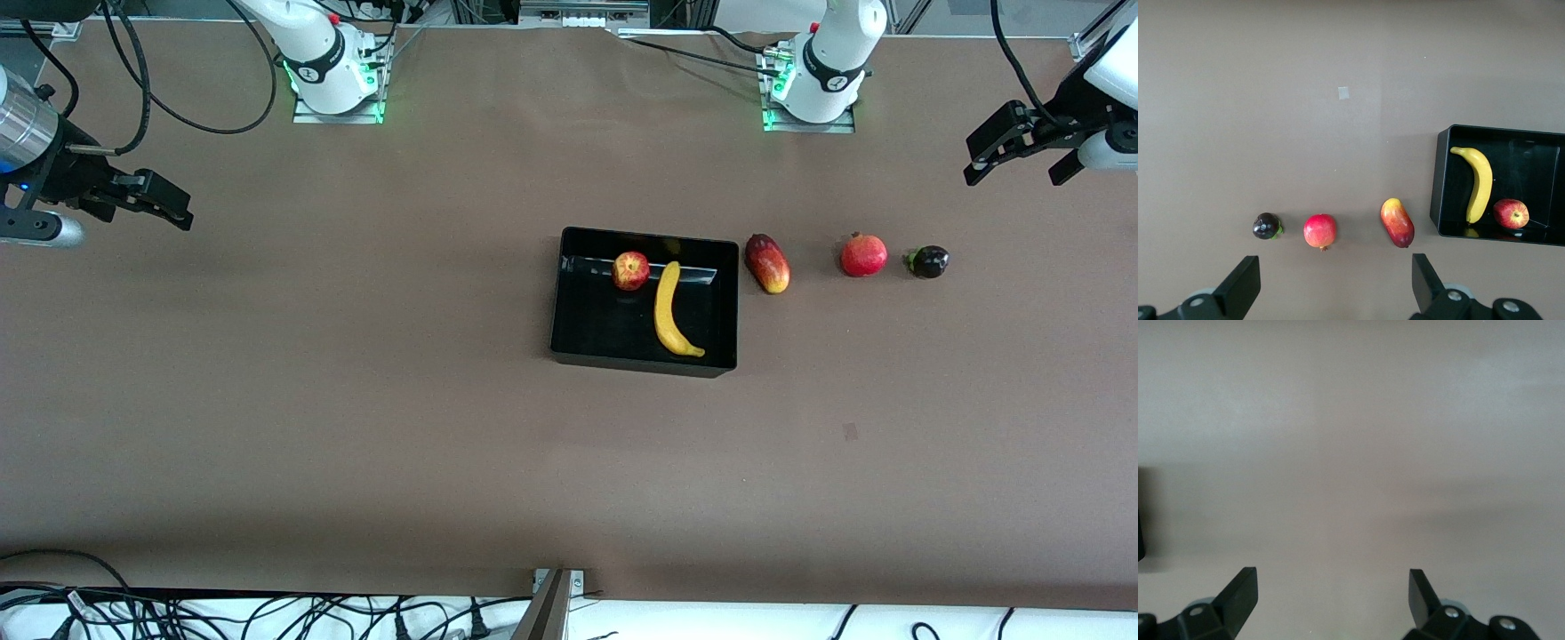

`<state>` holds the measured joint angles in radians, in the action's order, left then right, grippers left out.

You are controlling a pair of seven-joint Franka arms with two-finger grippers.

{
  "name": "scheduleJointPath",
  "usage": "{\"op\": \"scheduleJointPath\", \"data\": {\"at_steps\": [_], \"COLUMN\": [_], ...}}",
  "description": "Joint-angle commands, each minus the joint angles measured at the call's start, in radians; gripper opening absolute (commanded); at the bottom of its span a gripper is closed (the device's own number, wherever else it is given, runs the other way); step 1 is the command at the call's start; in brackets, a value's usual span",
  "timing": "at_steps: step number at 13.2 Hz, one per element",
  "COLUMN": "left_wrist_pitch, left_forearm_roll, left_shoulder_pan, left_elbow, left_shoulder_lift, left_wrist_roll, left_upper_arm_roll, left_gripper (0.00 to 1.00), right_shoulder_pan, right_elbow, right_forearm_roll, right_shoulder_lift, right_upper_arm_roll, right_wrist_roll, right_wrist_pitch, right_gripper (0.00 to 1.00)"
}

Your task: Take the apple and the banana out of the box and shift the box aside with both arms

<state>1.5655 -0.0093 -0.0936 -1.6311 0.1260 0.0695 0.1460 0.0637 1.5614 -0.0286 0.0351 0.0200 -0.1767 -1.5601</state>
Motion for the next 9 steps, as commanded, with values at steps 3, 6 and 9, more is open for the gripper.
{"op": "scheduleJointPath", "data": {"at_steps": [3,6,9], "left_wrist_pitch": [-0.013,-0.013,-0.013], "left_forearm_roll": [-0.031,-0.035,-0.035], "left_shoulder_pan": [0.008,0.006,0.006], "left_elbow": [-0.003,-0.003,-0.004], "left_shoulder_lift": [0.015,0.015,0.014], "left_wrist_roll": [-0.022,-0.022,-0.022], "left_upper_arm_roll": [-0.014,-0.014,-0.016], "left_gripper": [1.0,1.0,1.0], "right_shoulder_pan": [-0.011,-0.011,-0.011], "right_elbow": [-0.017,-0.017,-0.017], "right_forearm_roll": [-0.01,-0.01,-0.01], "right_shoulder_lift": [0.003,0.003,0.003], "right_upper_arm_roll": [0.012,0.012,0.012], "right_wrist_roll": [-0.001,-0.001,-0.001], "right_wrist_pitch": [0.017,0.017,0.018], "right_gripper": [1.0,1.0,1.0]}}
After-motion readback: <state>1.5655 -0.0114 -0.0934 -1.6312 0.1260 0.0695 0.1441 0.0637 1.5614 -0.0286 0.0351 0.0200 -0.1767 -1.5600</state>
